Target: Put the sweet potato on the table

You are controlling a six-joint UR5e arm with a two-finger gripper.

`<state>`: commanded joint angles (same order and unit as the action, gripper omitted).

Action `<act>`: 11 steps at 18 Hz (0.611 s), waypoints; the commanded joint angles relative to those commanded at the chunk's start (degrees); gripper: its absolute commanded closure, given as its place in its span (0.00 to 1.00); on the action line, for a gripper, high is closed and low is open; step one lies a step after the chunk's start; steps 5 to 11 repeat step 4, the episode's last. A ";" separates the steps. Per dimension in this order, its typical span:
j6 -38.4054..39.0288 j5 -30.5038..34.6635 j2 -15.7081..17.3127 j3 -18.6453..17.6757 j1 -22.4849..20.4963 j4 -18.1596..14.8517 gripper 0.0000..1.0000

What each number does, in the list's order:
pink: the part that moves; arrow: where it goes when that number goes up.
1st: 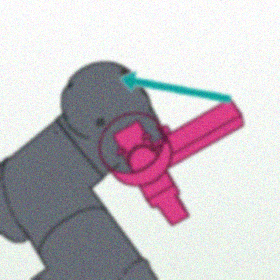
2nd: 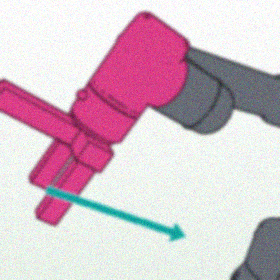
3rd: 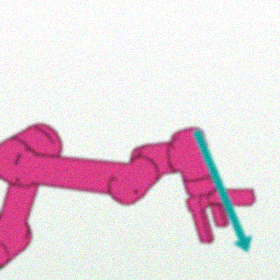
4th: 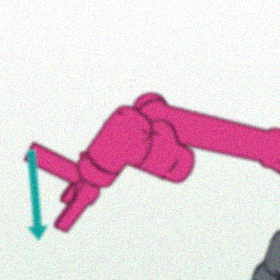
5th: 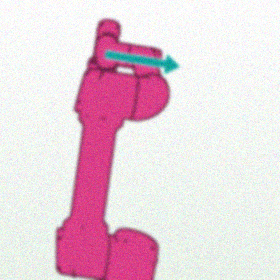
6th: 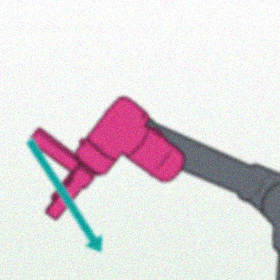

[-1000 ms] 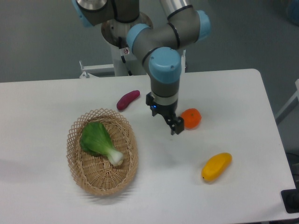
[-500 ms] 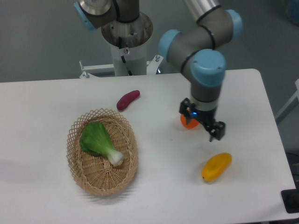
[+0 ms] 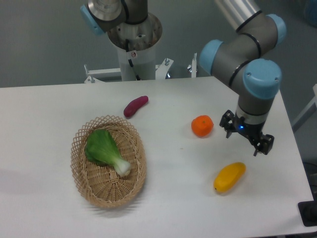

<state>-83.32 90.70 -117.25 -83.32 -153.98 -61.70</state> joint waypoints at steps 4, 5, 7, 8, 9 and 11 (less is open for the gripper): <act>-0.88 0.17 -0.61 0.18 -0.09 0.26 0.00; -0.88 0.17 -0.61 0.18 -0.09 0.26 0.00; -0.88 0.17 -0.61 0.18 -0.09 0.26 0.00; -0.88 0.17 -0.61 0.18 -0.09 0.26 0.00; -0.88 0.17 -0.61 0.18 -0.09 0.26 0.00; -0.88 0.17 -0.61 0.18 -0.09 0.26 0.00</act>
